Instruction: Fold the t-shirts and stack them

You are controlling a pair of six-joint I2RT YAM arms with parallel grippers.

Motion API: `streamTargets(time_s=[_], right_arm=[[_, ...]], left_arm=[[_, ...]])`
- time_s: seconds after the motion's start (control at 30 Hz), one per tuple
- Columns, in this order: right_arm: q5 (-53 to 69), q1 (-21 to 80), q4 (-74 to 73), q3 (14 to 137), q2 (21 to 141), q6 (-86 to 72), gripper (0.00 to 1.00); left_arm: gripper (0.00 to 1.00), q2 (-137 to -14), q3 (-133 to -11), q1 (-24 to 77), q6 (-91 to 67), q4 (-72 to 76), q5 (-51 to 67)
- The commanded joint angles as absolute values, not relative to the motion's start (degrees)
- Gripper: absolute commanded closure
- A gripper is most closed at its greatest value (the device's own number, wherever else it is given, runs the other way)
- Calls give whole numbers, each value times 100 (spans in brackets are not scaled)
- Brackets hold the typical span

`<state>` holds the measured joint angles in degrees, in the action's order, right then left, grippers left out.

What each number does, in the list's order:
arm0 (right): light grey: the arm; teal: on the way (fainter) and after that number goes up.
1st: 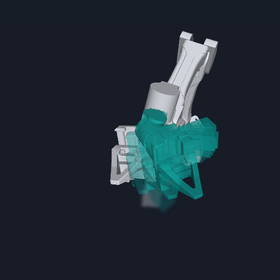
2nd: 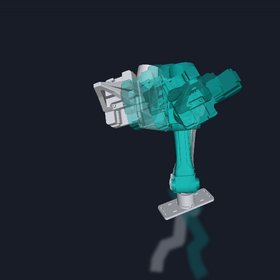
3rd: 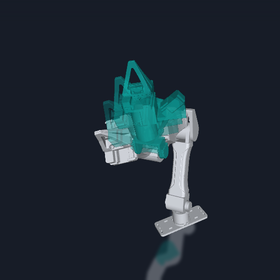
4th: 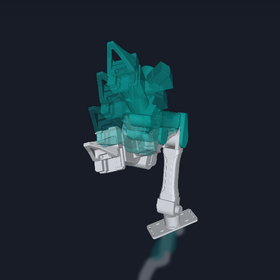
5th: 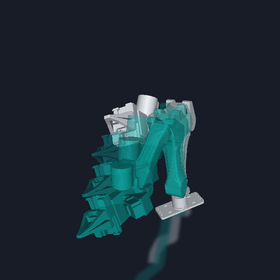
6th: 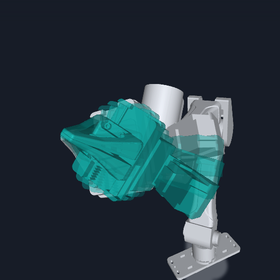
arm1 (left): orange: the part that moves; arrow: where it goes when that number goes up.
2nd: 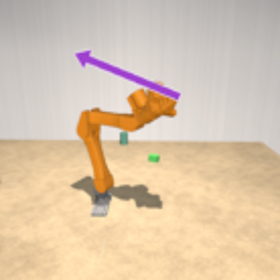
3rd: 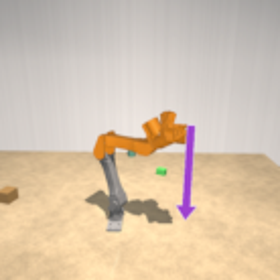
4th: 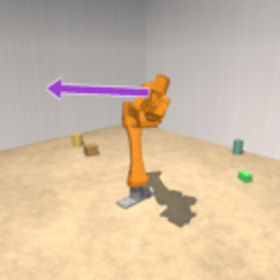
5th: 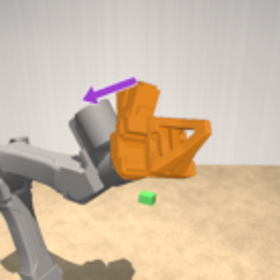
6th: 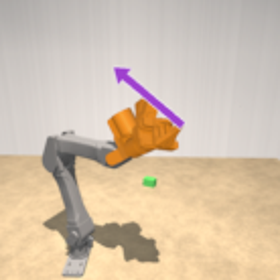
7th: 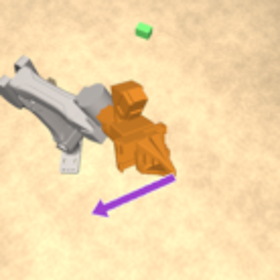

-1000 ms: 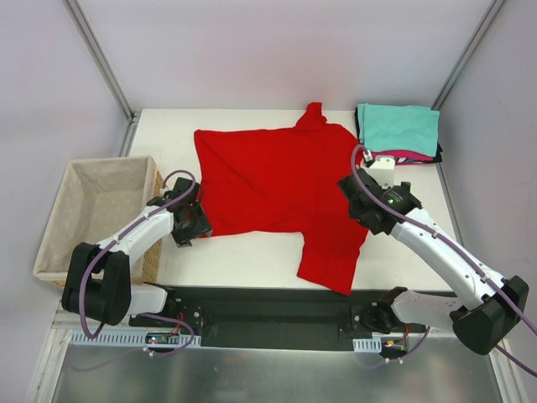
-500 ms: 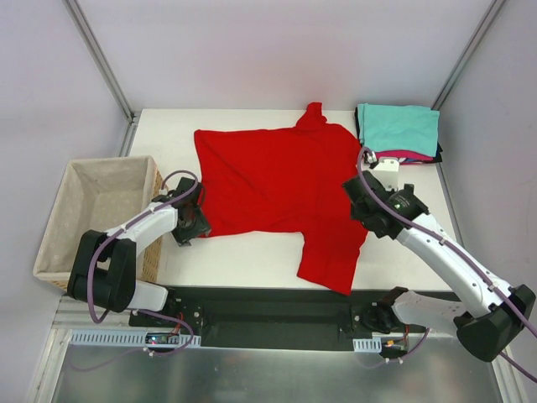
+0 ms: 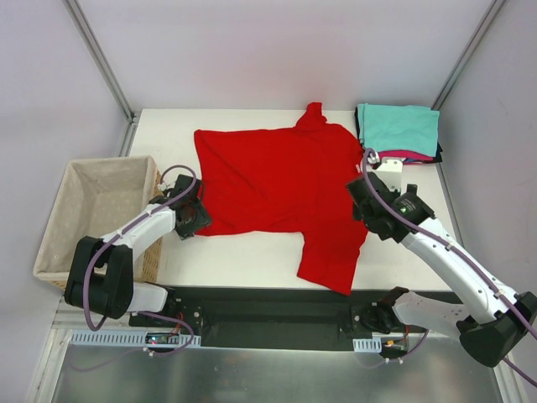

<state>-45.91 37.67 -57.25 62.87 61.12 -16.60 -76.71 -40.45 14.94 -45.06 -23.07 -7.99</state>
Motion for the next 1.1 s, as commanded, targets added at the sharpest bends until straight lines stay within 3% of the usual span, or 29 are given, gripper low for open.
streamTargets(time_s=[0.0, 0.6, 0.7, 0.87, 1.07], right_arm=[[-4544, 3788, -5695, 6223, 6047, -1582, 3], [-4500, 3797, -5871, 6267, 5836, -1600, 3], [-4386, 3797, -5880, 6232, 5801, -1600, 3], [-4114, 3867, -5862, 6021, 5634, -1775, 3], [-4113, 3911, -5976, 5862, 5485, -1872, 3]], left_arm=[[44, -7532, -4034, 1450, -4605, -2294, -949], [44, -7919, -3683, 1213, -4825, -2268, -1231], [51, -7928, -3726, 1195, -4799, -2268, -1178], [74, -7989, -3762, 1169, -4790, -2206, -1046], [72, -8112, -3753, 1169, -4781, -2127, -958]])
